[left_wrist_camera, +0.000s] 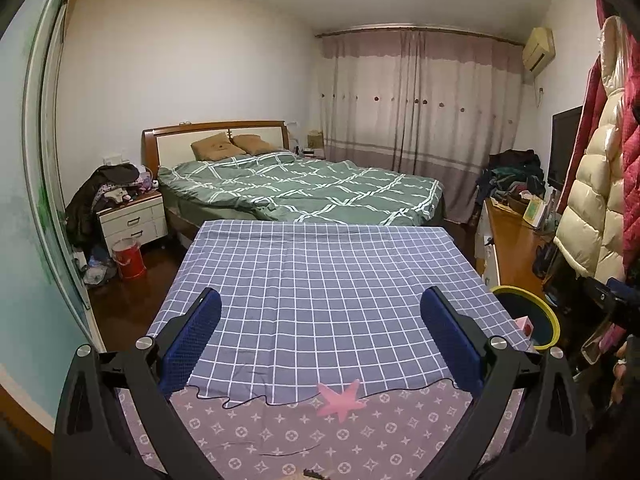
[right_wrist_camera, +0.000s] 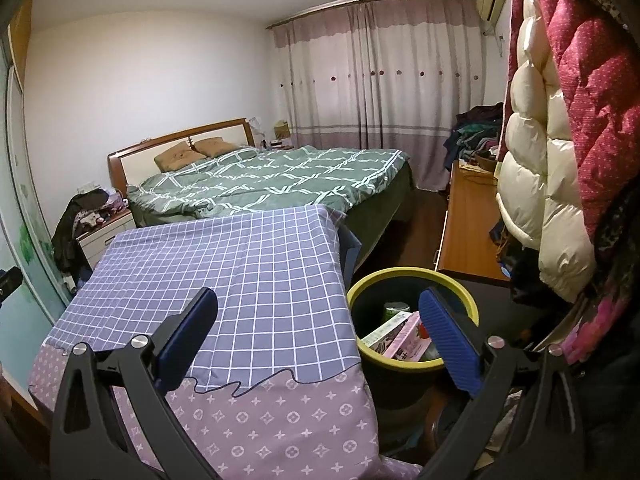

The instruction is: Collect trash

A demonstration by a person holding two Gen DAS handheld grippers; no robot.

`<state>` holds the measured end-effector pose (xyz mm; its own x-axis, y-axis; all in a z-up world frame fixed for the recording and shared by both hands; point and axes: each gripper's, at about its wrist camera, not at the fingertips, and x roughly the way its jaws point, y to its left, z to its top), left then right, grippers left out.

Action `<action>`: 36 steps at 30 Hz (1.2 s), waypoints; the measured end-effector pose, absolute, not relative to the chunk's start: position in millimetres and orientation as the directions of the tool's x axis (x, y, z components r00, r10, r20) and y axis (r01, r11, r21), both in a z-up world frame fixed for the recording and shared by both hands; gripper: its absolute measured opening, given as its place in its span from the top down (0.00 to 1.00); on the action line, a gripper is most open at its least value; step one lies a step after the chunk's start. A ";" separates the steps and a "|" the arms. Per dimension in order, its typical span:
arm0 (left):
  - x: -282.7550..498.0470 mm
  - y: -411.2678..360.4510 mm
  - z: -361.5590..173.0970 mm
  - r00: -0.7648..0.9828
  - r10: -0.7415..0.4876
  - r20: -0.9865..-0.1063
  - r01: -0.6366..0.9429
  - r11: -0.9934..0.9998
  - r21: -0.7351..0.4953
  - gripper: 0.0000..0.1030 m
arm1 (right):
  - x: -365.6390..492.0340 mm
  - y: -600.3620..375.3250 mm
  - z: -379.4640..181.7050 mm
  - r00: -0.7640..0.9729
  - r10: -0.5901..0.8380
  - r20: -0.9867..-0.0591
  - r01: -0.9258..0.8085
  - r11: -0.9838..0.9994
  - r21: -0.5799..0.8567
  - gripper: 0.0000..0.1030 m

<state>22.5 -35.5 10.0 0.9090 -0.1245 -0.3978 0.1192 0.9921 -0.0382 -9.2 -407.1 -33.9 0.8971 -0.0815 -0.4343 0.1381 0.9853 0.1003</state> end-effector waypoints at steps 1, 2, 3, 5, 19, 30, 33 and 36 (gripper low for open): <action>23.2 -34.8 10.7 0.908 -0.125 -0.399 0.120 0.992 -0.038 0.05 | -8.7 -405.8 -34.1 0.897 -0.080 -0.435 0.136 0.986 0.100 0.07; 22.3 -34.6 10.2 0.908 -0.124 -0.399 0.119 0.992 -0.038 0.05 | -8.3 -405.3 -33.7 0.897 -0.079 -0.435 0.135 0.986 0.100 0.07; 21.1 -34.6 9.5 0.908 -0.124 -0.400 0.118 0.992 -0.040 0.05 | -8.1 -404.5 -33.5 0.897 -0.078 -0.435 0.134 0.986 0.099 0.07; 22.9 -33.6 10.1 0.907 -0.124 -0.402 0.116 0.992 -0.044 0.05 | -7.9 -403.3 -33.5 0.897 -0.074 -0.436 0.129 0.987 0.099 0.07; 29.4 -34.2 8.6 0.900 -0.133 -0.415 0.121 0.991 -0.054 0.05 | -5.0 -404.3 -35.8 0.893 -0.058 -0.446 0.117 0.988 0.106 0.07; 36.6 -38.8 2.9 0.891 -0.137 -0.433 0.123 0.991 -0.059 0.05 | -0.5 -406.4 -40.5 0.886 -0.052 -0.461 0.116 0.987 0.112 0.07; 37.0 -40.2 1.8 0.890 -0.137 -0.435 0.124 0.991 -0.058 0.05 | -0.2 -406.5 -41.1 0.885 -0.049 -0.462 0.114 0.987 0.112 0.07; 37.3 -39.1 1.7 0.890 -0.138 -0.435 0.123 0.990 -0.062 0.05 | -0.1 -406.4 -41.1 0.885 -0.047 -0.463 0.112 0.987 0.114 0.07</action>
